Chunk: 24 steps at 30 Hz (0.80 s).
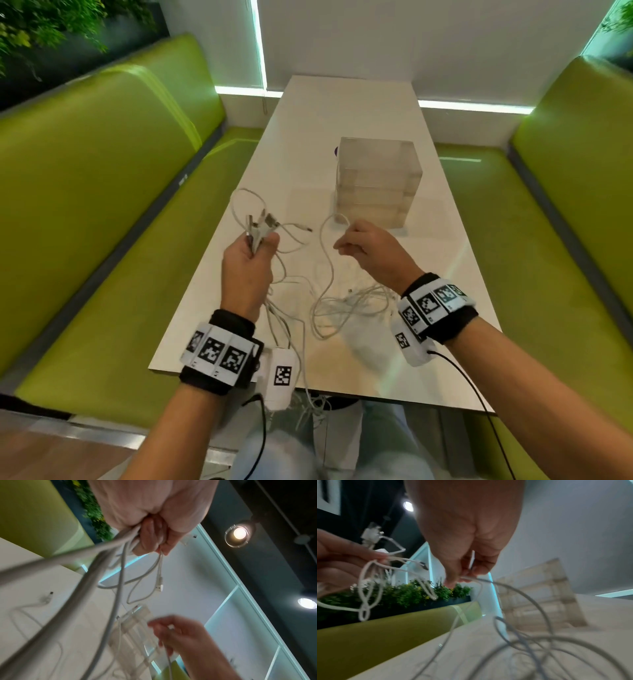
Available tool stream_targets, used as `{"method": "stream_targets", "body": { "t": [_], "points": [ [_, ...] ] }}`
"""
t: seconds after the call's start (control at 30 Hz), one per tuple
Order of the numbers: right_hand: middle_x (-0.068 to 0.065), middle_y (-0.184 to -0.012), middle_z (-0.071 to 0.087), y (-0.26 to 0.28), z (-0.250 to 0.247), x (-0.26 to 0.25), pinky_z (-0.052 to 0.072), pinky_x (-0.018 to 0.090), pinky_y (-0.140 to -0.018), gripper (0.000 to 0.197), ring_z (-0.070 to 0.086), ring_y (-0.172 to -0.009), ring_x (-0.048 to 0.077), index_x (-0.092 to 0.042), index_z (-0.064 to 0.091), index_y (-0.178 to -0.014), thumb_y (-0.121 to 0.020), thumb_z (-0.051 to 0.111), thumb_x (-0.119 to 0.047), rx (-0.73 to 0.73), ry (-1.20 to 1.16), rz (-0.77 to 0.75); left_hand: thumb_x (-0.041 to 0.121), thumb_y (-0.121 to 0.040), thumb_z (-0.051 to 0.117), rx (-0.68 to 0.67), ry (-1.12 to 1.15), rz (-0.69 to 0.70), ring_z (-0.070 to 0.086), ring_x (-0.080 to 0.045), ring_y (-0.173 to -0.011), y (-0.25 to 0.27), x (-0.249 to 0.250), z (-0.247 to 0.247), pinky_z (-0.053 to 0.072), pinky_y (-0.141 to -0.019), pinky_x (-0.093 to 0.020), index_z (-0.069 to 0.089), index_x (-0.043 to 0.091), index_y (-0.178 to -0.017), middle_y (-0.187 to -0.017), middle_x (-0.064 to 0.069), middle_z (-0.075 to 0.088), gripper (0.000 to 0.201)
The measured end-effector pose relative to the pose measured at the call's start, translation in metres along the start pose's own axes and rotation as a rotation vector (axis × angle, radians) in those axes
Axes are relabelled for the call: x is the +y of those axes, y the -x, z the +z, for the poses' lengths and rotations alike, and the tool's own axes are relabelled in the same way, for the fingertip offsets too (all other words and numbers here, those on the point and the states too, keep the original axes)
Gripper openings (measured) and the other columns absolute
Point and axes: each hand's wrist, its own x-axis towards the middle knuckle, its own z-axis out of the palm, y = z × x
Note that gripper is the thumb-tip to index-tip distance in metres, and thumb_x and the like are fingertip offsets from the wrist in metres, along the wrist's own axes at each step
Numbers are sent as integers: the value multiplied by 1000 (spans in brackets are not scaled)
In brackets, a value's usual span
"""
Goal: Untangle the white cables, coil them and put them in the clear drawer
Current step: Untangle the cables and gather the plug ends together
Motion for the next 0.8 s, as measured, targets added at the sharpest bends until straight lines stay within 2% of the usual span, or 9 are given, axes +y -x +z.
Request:
{"method": "stream_targets", "body": {
  "t": [0.07, 0.13, 0.2, 0.3, 0.4, 0.47, 0.53, 0.63, 0.8],
  "points": [
    [5, -96, 62, 5, 0, 11, 48, 43, -82, 14, 60, -89, 21, -8, 72, -98, -89, 61, -12, 26, -43, 50, 17, -91, 60, -25, -9, -8, 27, -13, -48, -4, 4, -11, 26, -48, -26, 55, 21, -69, -44, 14, 36, 23],
    [-1, -100, 58, 8, -1, 13, 49, 41, -83, 19, 58, -86, 16, -14, 69, -107, -89, 63, -16, 5, -45, 105, 17, -91, 61, -103, -61, -2, 24, -12, -45, -3, 6, -15, 24, -43, -23, 53, 18, -67, -47, 10, 30, 25],
    [-8, -111, 50, 11, -4, 6, 49, 33, -82, 39, 55, -90, 10, -24, 57, -125, -86, 66, -23, -20, -93, 104, 17, -91, 61, -189, -116, -6, 24, -12, -45, 2, 6, -13, 24, -41, -22, 53, 15, -67, -51, 6, 28, 25],
    [-12, -136, 41, 18, -14, -22, 45, 17, -89, 76, 49, -112, 3, -37, 32, -144, -80, 73, -34, -95, -326, 30, 17, -90, 62, -339, -134, -50, 22, -12, -46, 10, 6, -10, 21, -42, -24, 54, 21, -63, -53, 5, 28, 29],
    [-16, -148, 33, 24, -23, -50, 44, 20, -98, 95, 50, -122, 5, -47, 13, -146, -78, 75, -27, -316, -531, -3, 16, -90, 62, -539, -182, -86, 23, -12, -45, 16, 8, -8, 20, -45, -27, 58, 23, -61, -49, 7, 30, 30],
    [-6, -138, 49, 26, -23, -57, 48, 26, -97, 85, 58, -116, 14, -39, 21, -147, -83, 71, -14, -444, -637, -31, 15, -89, 63, -672, -217, -99, 22, -11, -43, 21, 11, -9, 20, -44, -25, 65, 28, -61, -47, 6, 30, 31],
    [11, -113, 64, 28, -22, -57, 52, 30, -85, 57, 65, -96, 20, -20, 44, -136, -85, 63, -1, -392, -726, -4, 21, -86, 67, -728, -178, -114, 21, -10, -43, 24, 13, -12, 20, -42, -22, 67, 26, -65, -49, 5, 28, 21],
    [14, -82, 67, 34, -25, -50, 50, 25, -61, 27, 64, -65, 19, -6, 61, -113, -87, 59, 4, -221, -780, 81, 22, -83, 66, -636, -61, -108, 22, -9, -43, 24, 8, -18, 21, -41, -21, 65, 27, -60, -51, 8, 28, 23],
    [24, -78, 66, 46, -26, -42, 44, 20, -53, 20, 60, -54, 15, -1, 67, -106, -87, 62, 1, -201, -803, 113, 26, -81, 65, -473, 98, -123, 19, -11, -46, 22, -2, -19, 18, -43, -24, 73, 17, -82, -54, 5, 25, 12]
  ]
}}
